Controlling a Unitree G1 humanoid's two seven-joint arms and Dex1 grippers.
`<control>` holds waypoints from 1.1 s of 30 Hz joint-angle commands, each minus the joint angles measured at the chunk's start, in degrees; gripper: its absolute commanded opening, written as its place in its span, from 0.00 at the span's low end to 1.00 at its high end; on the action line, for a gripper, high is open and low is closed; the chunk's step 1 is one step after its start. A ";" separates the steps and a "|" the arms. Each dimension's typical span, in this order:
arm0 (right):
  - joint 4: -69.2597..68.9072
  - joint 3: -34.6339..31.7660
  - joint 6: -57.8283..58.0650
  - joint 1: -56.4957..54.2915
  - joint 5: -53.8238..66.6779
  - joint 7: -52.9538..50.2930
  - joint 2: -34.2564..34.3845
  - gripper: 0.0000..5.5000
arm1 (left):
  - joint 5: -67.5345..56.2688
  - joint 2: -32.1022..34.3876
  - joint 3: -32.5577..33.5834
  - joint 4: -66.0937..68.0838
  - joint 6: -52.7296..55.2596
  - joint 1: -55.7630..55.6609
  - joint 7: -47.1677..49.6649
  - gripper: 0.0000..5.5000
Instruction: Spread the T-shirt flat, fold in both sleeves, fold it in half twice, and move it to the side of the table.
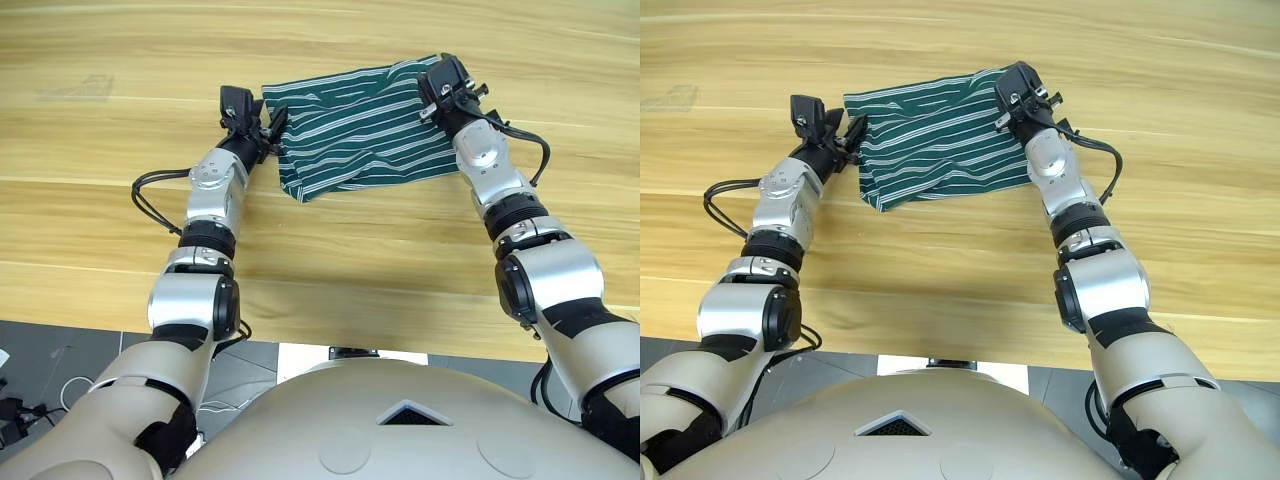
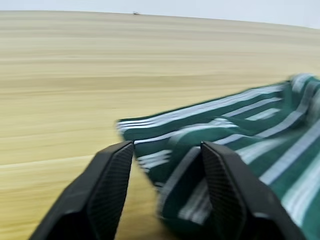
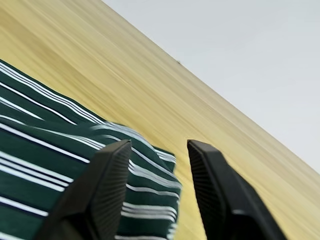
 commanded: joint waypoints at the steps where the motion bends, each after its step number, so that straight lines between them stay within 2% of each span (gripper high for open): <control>1: -3.60 -2.37 -2.38 2.85 2.04 0.58 -1.92 0.47 | -3.50 1.28 4.25 -9.58 -2.32 6.31 -3.23 0.57; 5: -25.20 -1.58 -3.20 15.89 4.08 5.66 -1.98 0.47 | -6.33 -1.39 4.25 -33.85 -2.63 23.36 -4.50 0.69; 7: -37.31 -0.89 0.40 23.19 4.93 6.18 0.01 0.47 | -0.51 -1.49 -0.32 -43.59 -3.11 31.44 -3.34 0.69; 9: -45.39 -0.28 3.12 28.18 4.04 4.96 1.60 0.47 | 8.98 1.73 -6.23 -48.87 -5.95 37.64 -4.04 0.69; 12: -51.94 -1.02 6.62 30.92 3.38 4.09 2.28 0.47 | 15.05 7.57 -9.41 -51.37 -6.56 42.05 -7.38 0.69; 18: -55.00 -2.84 9.70 30.69 2.59 3.30 1.30 0.47 | 18.40 12.56 -11.19 -53.10 -3.85 43.10 -9.70 0.69; 24: -57.15 0.21 9.19 33.10 -0.30 3.80 1.44 0.47 | 18.42 12.80 -10.73 -52.96 -2.69 41.28 -8.44 0.69; 27: -56.42 0.04 9.39 32.68 -0.56 3.36 1.55 0.47 | 16.29 13.74 -12.34 -56.62 -3.67 42.35 -12.25 0.69; 33: -53.50 0.41 8.61 31.50 -1.93 1.79 1.74 0.47 | 10.79 11.64 -14.76 -56.06 2.20 38.77 -18.41 0.69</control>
